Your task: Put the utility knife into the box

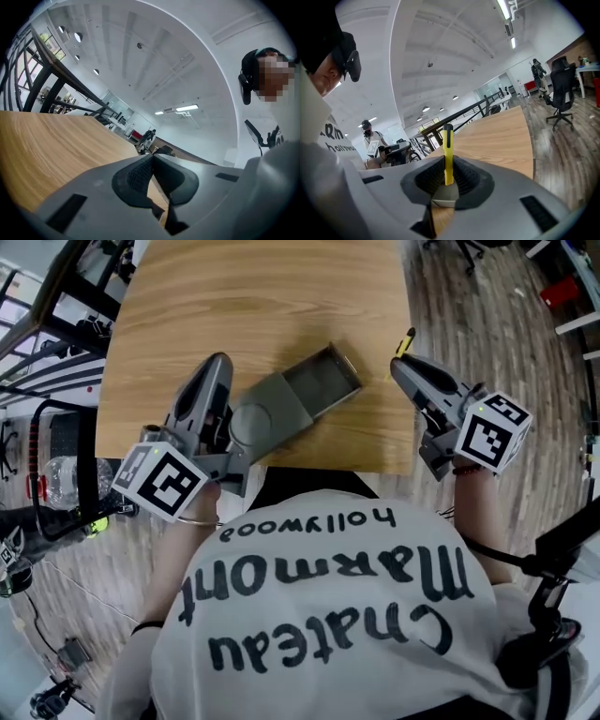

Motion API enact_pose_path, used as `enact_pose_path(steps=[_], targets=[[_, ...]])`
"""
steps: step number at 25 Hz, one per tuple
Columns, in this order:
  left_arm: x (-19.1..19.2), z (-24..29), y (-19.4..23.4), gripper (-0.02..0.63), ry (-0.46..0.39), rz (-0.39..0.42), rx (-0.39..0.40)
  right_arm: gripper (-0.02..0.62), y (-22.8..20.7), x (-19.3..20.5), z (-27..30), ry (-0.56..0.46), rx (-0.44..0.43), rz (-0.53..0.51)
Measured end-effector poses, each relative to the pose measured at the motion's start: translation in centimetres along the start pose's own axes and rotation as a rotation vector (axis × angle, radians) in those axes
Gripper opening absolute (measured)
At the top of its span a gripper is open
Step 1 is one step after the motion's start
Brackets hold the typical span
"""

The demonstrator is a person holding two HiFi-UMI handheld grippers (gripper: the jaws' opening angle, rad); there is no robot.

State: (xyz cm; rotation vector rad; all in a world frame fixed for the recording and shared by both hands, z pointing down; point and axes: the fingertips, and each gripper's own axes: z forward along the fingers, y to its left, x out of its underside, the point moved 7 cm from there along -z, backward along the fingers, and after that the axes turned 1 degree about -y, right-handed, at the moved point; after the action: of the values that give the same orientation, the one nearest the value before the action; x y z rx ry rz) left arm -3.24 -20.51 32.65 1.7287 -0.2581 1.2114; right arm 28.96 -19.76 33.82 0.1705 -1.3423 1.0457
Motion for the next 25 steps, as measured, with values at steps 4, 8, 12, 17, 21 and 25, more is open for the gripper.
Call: enact_pose_path(steps=[4,8,12,17,21,25], targets=[[-0.1,0.7,-0.4,0.006,0.009,0.012,0.031,0.058,-0.3,0.2,-0.1,0.027,0.013,-0.002],[-0.3,0.4,-0.9,0.006,0.002,0.011,0.004,0.058,-0.8,0.1,0.0,0.053,-0.008,0.004],[-0.4,0.3,-0.4,0.006,0.002,0.008,-0.022,0.058,-1.6,0.5,2.0,0.085,-0.045,0.015],[-2.3,1.1,2.5,0.006,-0.001,-0.002,-0.050,0.057,-2.3,0.8,7.2,0.162,-0.096,0.057],[-2.3,0.9,2.6,0.006,-0.007,-0.008,-0.060,0.058,-2.2,2.3,8.3,0.224,-0.114,0.066],[-2.2,1.0,2.3,0.006,0.003,-0.019,-0.044,0.057,-1.7,3.5,9.1,0.289,-0.120,0.055]])
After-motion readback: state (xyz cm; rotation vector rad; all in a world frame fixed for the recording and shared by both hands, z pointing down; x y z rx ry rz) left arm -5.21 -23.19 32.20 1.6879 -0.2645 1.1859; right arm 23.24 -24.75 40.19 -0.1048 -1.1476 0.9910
